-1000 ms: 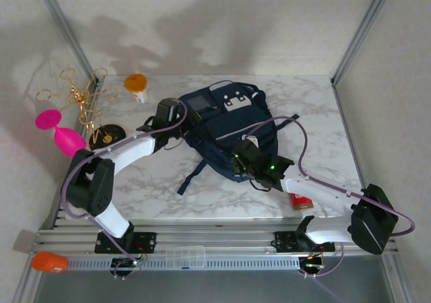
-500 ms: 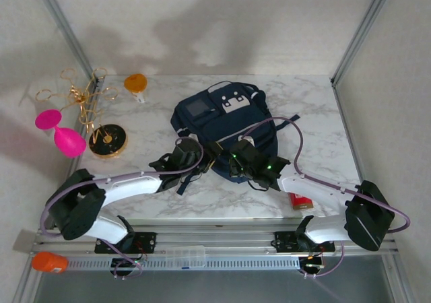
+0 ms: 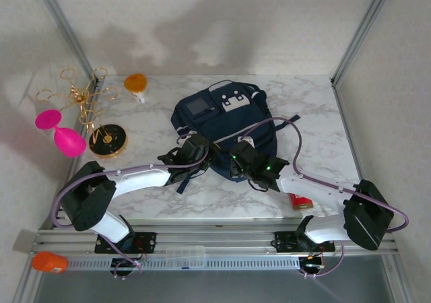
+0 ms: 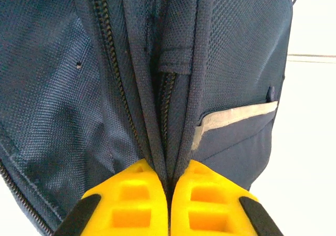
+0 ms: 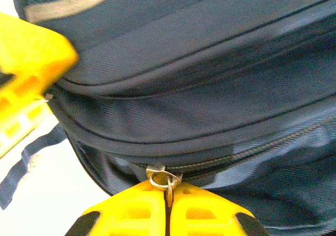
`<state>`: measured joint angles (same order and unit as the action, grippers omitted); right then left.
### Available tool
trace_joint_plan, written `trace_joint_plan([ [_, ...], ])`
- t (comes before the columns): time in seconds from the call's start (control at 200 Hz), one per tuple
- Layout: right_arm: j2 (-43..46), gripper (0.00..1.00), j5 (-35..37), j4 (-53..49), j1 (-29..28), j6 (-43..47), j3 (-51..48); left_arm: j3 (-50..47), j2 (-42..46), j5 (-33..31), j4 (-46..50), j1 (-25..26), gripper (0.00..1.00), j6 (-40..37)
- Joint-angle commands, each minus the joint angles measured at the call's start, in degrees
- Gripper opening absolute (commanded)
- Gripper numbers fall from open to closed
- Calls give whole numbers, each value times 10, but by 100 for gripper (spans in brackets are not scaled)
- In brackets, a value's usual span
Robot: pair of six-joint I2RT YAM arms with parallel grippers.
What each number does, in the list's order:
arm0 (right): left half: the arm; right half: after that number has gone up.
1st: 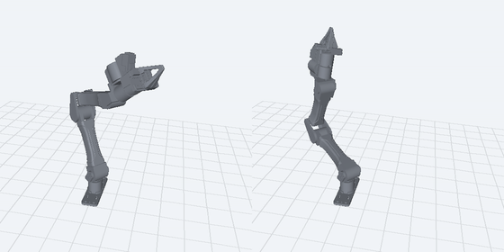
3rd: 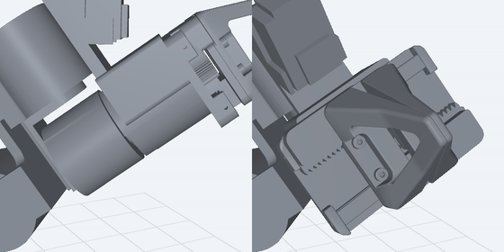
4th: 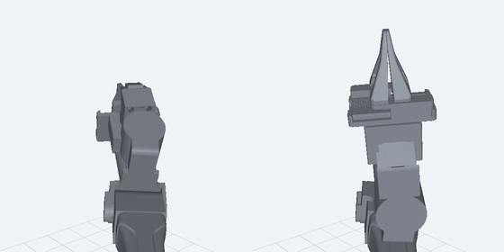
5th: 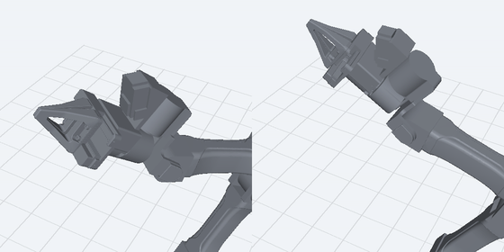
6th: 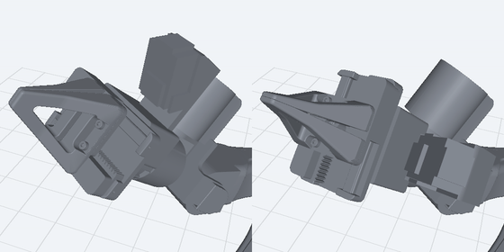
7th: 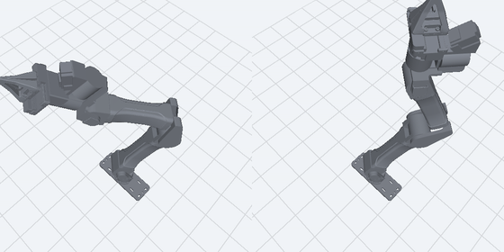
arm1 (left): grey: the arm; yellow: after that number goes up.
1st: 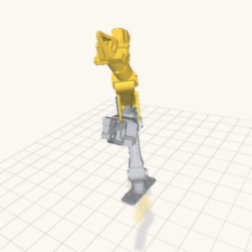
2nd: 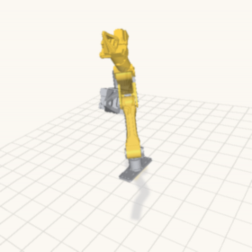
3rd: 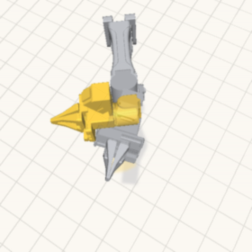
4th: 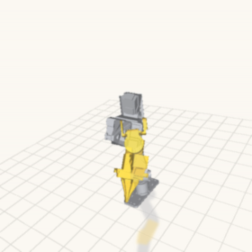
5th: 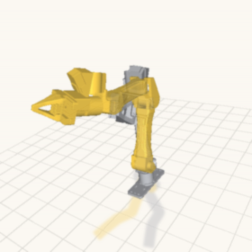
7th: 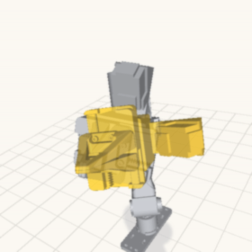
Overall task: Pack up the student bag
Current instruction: Zip the student bag at the center of the table.
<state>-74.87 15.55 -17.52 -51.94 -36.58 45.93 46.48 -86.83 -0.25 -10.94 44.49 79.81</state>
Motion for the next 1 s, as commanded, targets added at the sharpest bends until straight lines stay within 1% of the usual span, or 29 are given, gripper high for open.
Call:
trace_joint_plan([
  [0.0,26,0,51,-73,9,17,7,-8,56,-47,54,-64,0,-83],
  [0.11,41,0,89,-124,41,22,-20,2,77,27,106,-151,0,-196],
  [0.185,41,0,105,-128,49,30,-24,37,65,54,153,-204,0,-281],
  [0.215,37,0,90,-115,47,37,-15,49,54,82,152,-220,0,-307],
  [0.27,29,0,37,-73,32,46,0,71,29,142,145,-247,0,-334],
  [0.35,8,0,-14,-10,1,30,24,89,12,187,120,-256,0,-349],
  [0.375,-1,0,-22,3,-9,23,33,91,13,191,115,-256,6,-352],
  [0.426,-20,0,-25,24,-29,16,50,90,23,193,116,-255,23,-355],
  [0.466,-32,0,-23,32,-41,14,64,80,40,196,116,-255,33,-356],
  [0.516,-44,0,-23,32,-46,0,75,51,71,191,115,-253,47,-337],
  [0.541,-47,0,-26,35,-46,-9,76,35,91,186,116,-251,52,-319],
  [0.596,-52,0,-35,47,-46,-14,75,-17,131,192,100,-240,58,-257],
  [0.626,-54,0,-33,49,-48,-13,77,-44,148,195,81,-226,61,-223],
  [0.661,-59,0,-24,47,-50,-11,81,-71,167,192,56,-203,63,-184],
  [0.726,-70,0,-7,39,-56,-6,87,-104,189,151,27,-151,65,-114],
  [0.801,-77,0,-11,39,-55,-4,89,-130,190,112,-17,-102,69,-30],
  [0.836,-79,0,-15,40,-57,-3,91,-139,181,106,-39,-85,70,6],
  [0.881,-83,0,-14,40,-57,1,92,-141,165,102,-67,-72,69,37],
  [0.931,-88,0,-8,35,-59,2,94,-134,148,80,-89,-55,68,59],
  [0.991,-94,0,-6,34,-59,2,94,-112,121,59,-81,-43,63,74],
])
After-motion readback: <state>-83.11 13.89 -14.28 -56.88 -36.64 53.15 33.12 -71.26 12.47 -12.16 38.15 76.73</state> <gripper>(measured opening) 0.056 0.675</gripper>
